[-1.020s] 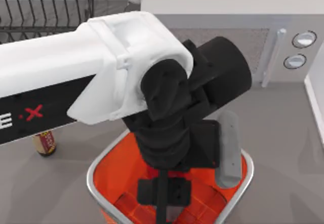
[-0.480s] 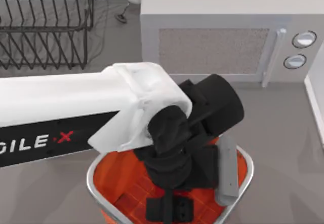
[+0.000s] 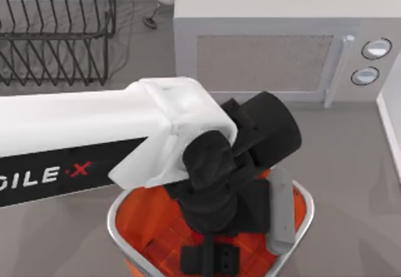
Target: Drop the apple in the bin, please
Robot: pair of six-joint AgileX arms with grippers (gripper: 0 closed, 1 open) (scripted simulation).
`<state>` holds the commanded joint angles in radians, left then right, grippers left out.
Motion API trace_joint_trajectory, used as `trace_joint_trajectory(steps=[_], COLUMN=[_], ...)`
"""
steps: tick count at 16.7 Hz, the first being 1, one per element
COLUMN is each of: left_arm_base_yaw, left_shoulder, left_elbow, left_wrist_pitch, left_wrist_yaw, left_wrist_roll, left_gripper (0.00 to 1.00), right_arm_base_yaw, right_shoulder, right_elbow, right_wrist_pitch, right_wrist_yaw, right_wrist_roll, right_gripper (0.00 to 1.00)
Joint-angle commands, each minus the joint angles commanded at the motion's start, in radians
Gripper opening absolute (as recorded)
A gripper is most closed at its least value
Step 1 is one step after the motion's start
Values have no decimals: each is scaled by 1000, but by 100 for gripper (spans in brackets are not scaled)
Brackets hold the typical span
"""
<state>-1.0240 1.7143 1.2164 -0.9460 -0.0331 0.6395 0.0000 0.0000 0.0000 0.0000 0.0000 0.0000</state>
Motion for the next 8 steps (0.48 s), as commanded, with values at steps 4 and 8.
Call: trace_joint_trajectory(steps=[4, 8], left_arm_base_yaw=[0, 0], left_shoulder=[0, 0], left_elbow=[0, 0], left_wrist_pitch=[0, 0], left_wrist_yaw=[0, 0], left_wrist_roll=[0, 0], left_gripper=[68, 98], right_arm_base_yaw=[0, 0], right_shoulder=[0, 0], right_elbow=[0, 0], right_wrist_pitch=[0, 0], right_wrist_yaw=[0, 0], right_wrist_roll=[0, 0], right_gripper=[100, 100])
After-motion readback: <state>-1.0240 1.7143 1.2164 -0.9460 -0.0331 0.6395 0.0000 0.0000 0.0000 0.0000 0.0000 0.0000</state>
